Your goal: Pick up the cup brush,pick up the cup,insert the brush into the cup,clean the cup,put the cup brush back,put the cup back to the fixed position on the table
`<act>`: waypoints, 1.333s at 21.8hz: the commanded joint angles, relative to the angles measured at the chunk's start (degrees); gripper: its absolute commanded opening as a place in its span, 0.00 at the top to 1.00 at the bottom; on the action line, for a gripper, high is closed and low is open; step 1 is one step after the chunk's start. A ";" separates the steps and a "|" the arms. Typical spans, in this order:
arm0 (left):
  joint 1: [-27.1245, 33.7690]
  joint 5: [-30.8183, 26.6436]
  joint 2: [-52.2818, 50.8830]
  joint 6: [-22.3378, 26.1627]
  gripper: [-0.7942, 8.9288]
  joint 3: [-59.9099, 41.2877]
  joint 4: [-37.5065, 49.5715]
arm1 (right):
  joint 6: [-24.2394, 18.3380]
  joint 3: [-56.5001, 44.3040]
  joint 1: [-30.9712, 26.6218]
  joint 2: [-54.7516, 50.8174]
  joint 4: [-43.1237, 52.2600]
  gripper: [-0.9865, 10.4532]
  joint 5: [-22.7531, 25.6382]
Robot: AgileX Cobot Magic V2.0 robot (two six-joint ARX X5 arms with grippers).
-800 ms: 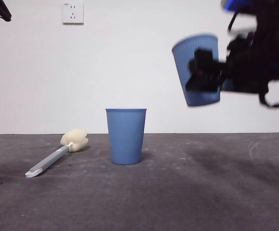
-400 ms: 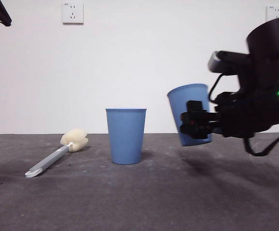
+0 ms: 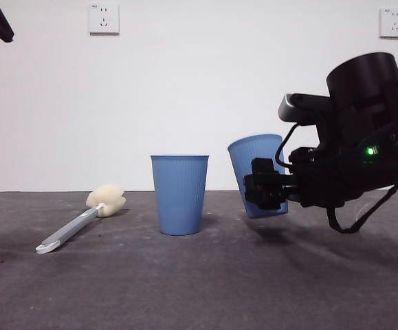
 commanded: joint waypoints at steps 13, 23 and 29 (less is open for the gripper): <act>0.00 0.24 0.02 1.38 0.52 -0.15 0.07 | 1.46 -0.17 -0.07 3.43 -3.43 0.92 -2.86; 0.02 0.24 0.02 1.51 0.52 -0.15 -1.16 | 2.32 -0.17 -0.04 1.77 -9.29 0.68 -3.69; 0.00 0.24 0.02 1.51 0.52 -0.15 -1.36 | 2.05 -0.17 -0.04 0.17 -12.59 0.60 -4.74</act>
